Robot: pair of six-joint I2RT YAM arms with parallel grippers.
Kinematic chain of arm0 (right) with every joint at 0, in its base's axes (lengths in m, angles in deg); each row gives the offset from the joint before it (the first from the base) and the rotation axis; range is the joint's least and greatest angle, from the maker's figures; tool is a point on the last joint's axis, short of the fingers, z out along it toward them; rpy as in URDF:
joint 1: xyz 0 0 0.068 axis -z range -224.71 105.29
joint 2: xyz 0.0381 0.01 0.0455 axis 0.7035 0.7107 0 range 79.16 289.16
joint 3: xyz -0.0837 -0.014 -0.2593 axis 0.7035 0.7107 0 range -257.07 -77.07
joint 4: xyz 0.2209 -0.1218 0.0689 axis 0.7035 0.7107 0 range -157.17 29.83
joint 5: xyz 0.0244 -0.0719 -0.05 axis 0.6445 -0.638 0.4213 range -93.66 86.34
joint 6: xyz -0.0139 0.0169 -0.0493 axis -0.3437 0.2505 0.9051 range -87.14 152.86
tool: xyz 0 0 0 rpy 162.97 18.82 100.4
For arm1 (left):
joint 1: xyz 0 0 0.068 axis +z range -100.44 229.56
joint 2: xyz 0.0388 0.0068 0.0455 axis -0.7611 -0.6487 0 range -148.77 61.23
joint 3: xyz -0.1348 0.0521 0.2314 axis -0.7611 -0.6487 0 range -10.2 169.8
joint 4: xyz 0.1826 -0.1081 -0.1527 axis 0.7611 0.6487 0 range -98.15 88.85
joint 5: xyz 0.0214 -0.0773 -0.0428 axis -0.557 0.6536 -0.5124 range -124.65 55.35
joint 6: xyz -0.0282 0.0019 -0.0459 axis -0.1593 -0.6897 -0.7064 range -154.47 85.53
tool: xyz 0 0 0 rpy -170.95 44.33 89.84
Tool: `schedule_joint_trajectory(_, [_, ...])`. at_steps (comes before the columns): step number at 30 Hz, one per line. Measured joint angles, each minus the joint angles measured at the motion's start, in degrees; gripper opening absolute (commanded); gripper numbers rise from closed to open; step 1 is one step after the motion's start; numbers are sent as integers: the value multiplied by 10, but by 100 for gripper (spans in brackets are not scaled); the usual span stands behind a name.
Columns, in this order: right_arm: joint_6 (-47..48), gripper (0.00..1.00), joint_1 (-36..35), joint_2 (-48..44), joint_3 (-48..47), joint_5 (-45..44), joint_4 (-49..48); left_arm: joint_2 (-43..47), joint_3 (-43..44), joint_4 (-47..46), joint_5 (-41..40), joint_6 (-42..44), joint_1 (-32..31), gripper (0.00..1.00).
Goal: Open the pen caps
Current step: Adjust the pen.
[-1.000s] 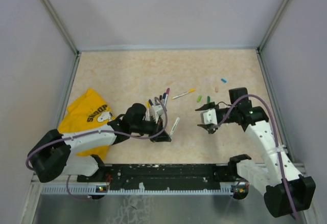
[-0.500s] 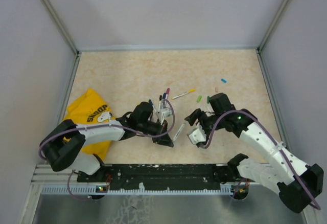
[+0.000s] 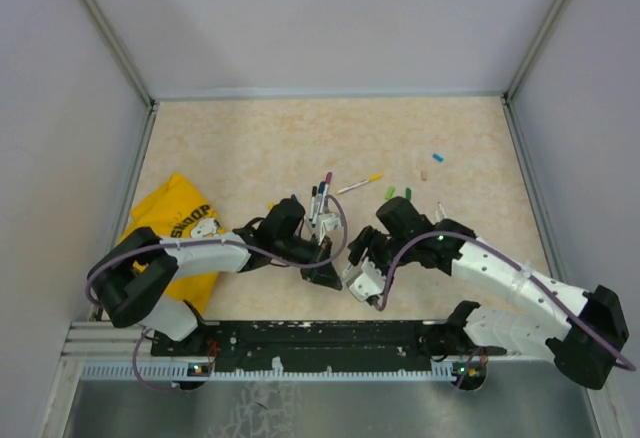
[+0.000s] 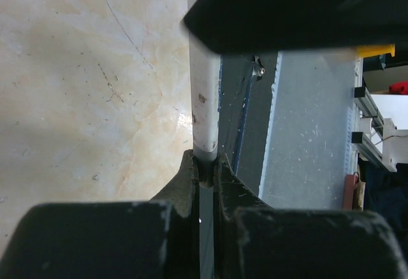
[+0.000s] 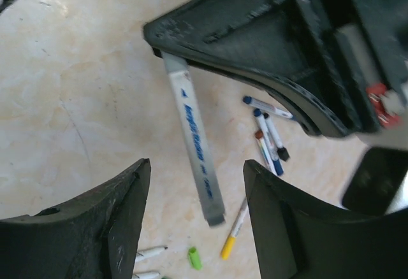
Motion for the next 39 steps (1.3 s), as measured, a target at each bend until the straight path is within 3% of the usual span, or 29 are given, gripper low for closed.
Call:
schedule_joint_trajectory(7, [1, 40, -59, 45, 43, -78, -37, -16, 2, -11, 5, -2, -1, 0])
schedule_joint_trajectory(12, [-3, 1, -69, 45, 45, -96, -63, -20, 2, -14, 6, -2, -1, 3])
schedule_joint_trajectory(16, [-15, 0, -70, 39, 57, -100, -75, -20, 2, -12, 4, -2, -1, 18])
schedule_joint_trajectory(21, [-45, 0, -60, 19, 67, -89, -82, 1, -5, -15, -8, -2, -1, 52])
schedule_joint_trajectory(24, [-81, 0, -10, -2, 67, -32, -80, 39, -21, -26, -26, -2, -1, 68])
schedule_joint_trajectory(31, [-144, 0, 107, -124, 87, 71, -75, 158, -69, -65, -83, -3, -1, 84])
schedule_joint_trajectory(39, [-219, 0, 150, -141, 89, 127, -60, 296, -107, -156, -166, -6, -1, 100])
